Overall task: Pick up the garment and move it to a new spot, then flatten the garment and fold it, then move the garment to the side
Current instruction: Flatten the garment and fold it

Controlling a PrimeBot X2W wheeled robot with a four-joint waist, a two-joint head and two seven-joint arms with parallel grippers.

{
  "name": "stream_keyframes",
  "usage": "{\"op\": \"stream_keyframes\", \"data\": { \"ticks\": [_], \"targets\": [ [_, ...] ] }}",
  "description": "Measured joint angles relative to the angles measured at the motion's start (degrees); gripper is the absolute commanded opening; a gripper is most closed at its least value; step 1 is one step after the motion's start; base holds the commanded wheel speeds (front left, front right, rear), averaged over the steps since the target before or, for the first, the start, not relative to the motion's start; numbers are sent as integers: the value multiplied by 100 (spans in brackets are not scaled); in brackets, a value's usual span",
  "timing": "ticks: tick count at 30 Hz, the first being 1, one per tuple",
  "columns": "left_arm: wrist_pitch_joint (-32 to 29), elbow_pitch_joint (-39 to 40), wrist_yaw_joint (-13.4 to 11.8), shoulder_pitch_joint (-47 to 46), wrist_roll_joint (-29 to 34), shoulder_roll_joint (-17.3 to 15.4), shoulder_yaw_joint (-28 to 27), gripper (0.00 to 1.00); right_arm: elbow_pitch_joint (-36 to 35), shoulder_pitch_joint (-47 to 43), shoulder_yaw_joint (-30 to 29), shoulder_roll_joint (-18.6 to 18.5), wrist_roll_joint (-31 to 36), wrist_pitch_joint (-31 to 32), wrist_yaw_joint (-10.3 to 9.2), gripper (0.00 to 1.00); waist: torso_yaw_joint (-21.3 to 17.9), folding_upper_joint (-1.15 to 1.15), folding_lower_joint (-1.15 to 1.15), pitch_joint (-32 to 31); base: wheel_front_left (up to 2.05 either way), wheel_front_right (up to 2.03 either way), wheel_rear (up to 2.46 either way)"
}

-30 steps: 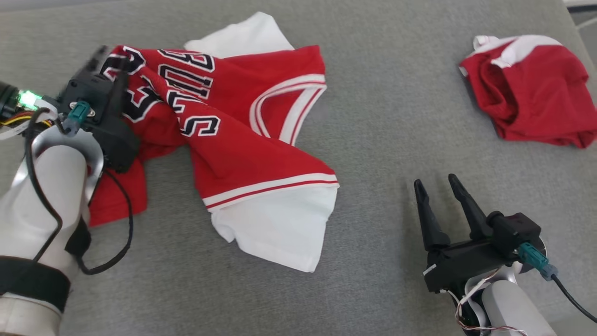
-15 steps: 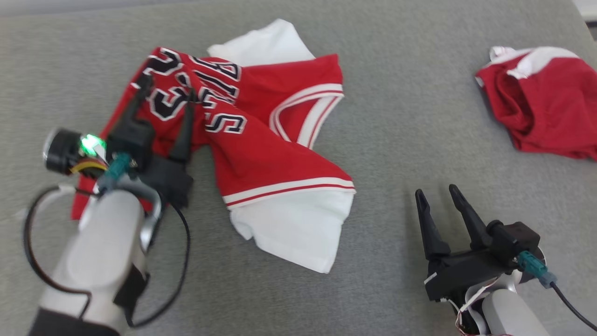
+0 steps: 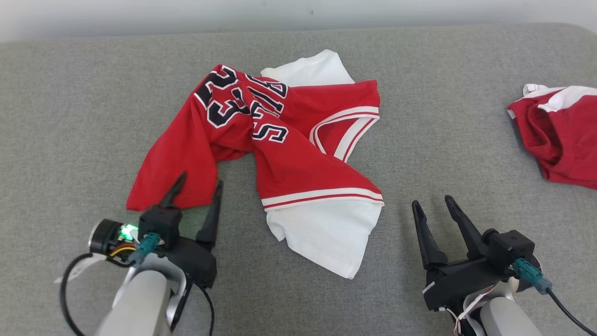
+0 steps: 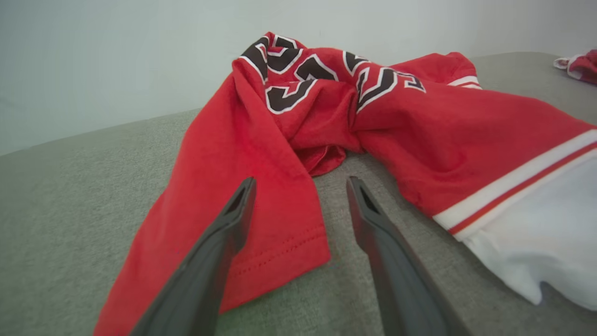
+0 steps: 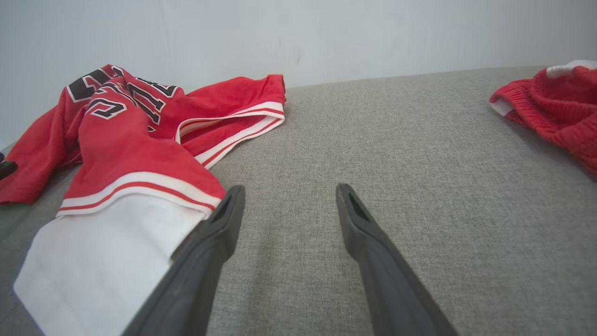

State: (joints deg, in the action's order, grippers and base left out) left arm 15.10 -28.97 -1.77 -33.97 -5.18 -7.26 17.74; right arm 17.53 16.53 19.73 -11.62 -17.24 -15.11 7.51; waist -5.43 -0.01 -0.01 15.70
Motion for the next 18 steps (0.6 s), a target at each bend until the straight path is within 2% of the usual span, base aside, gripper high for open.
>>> {"op": "stream_keyframes", "data": {
  "ticks": [6, 14, 15, 16, 17, 18],
  "targets": [
    [0, -227, 76, 107, 63, 93, 9, 100, 24, -2, -2, -51, -23, 0, 0, 100, -110, 0, 0, 32, 0, 0, 0],
    [1, -695, -35, 88, 94, 83, -201, 100, 24, -31, -13, -67, -29, 0, 0, 100, -268, 0, 0, 4, 0, 0, 0],
    [1, -735, -35, 83, 94, 82, -219, 91, 24, -50, -18, -69, -29, 0, 0, 100, -274, 0, 0, -4, 0, 0, 0],
    [1, -757, -35, 81, 93, 83, -243, 76, 26, -64, -22, -73, -29, 0, 0, 100, -278, 0, 0, -12, 0, 0, 0],
    [1, -762, -34, 81, 92, 83, -266, 44, 26, -66, -24, -71, -29, 0, 0, 100, -278, 0, 0, -19, 0, 0, 0],
    [1, -751, -33, 81, 91, 81, -289, 17, 26, -66, -31, -71, -29, 0, 0, 100, -275, 0, 0, -25, 0, 0, 0]
  ]
}}
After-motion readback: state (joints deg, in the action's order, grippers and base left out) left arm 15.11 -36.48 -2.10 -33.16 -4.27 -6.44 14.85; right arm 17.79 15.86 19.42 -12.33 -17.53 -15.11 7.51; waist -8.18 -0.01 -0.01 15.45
